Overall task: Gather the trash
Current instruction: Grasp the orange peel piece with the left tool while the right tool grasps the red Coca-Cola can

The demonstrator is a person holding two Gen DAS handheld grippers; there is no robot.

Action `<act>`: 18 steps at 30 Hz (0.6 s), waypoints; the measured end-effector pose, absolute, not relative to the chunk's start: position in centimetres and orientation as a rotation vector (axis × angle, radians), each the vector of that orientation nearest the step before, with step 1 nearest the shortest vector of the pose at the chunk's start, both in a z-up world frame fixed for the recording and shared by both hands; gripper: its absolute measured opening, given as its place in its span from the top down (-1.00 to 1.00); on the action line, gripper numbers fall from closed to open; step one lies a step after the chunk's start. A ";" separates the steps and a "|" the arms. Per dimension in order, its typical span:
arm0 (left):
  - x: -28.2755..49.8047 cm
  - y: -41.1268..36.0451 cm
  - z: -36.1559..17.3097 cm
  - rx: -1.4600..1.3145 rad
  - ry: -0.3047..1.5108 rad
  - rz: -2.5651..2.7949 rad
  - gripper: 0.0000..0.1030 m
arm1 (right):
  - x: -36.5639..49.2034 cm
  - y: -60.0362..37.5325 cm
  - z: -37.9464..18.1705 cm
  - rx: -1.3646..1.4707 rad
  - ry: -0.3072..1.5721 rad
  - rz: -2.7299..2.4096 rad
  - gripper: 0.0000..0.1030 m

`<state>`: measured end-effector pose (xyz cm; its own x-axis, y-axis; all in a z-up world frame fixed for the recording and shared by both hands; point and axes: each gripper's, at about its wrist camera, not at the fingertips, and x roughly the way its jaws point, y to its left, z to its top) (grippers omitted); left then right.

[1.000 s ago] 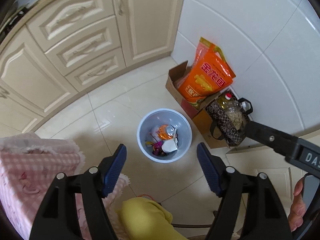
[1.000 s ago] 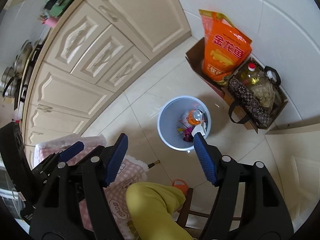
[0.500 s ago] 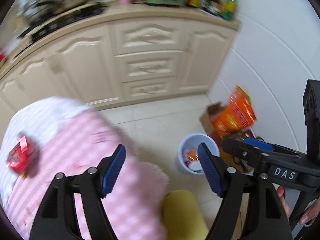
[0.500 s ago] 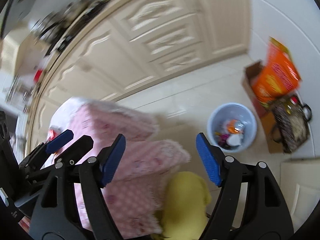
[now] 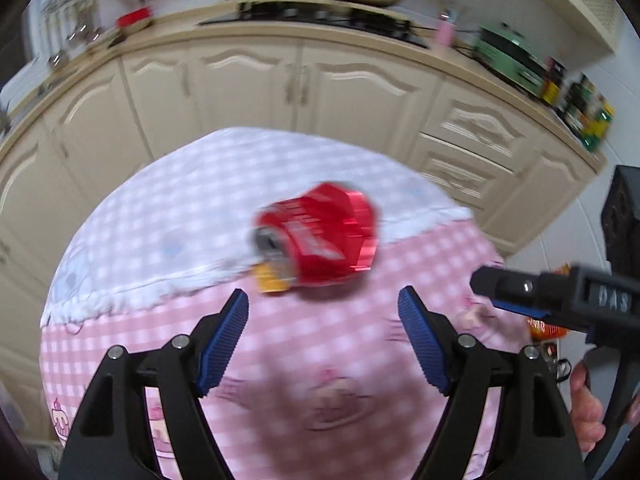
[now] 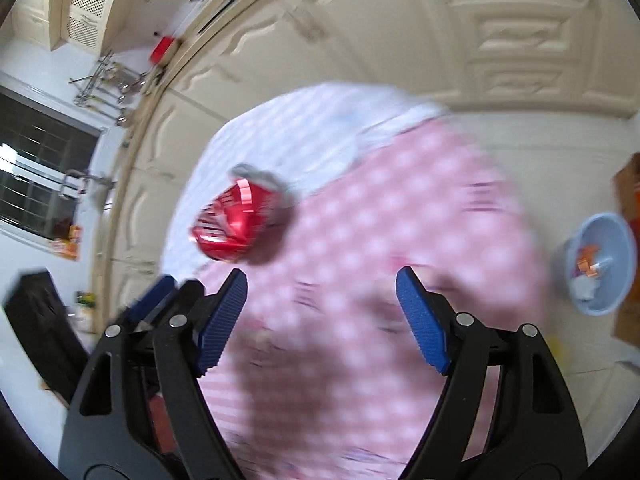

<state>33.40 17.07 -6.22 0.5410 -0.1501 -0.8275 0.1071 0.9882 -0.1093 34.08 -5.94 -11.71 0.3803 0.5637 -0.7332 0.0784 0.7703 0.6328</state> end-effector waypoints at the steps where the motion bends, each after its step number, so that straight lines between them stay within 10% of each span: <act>1: 33.5 18.1 -6.5 -0.059 0.993 -0.149 -0.47 | 34.8 -4.8 -12.0 0.653 1.163 0.345 -0.48; 8: 35.2 22.8 -8.7 -0.129 1.028 -0.098 -0.47 | 38.5 -0.1 -13.7 0.719 1.224 0.382 -0.41; 13: 37.1 23.6 -10.6 -0.190 1.098 -0.125 -0.47 | 40.6 1.6 -15.4 0.801 1.273 0.443 0.55; 18: 38.5 22.0 -11.7 -0.185 1.124 -0.152 -0.47 | 39.7 0.1 -14.0 0.799 1.177 0.432 0.72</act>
<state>38.49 21.99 -11.73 0.4246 -0.2135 -0.8798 0.0275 0.9744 -0.2232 39.67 0.08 -14.05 0.3486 0.6797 -0.6454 0.1001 0.6577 0.7466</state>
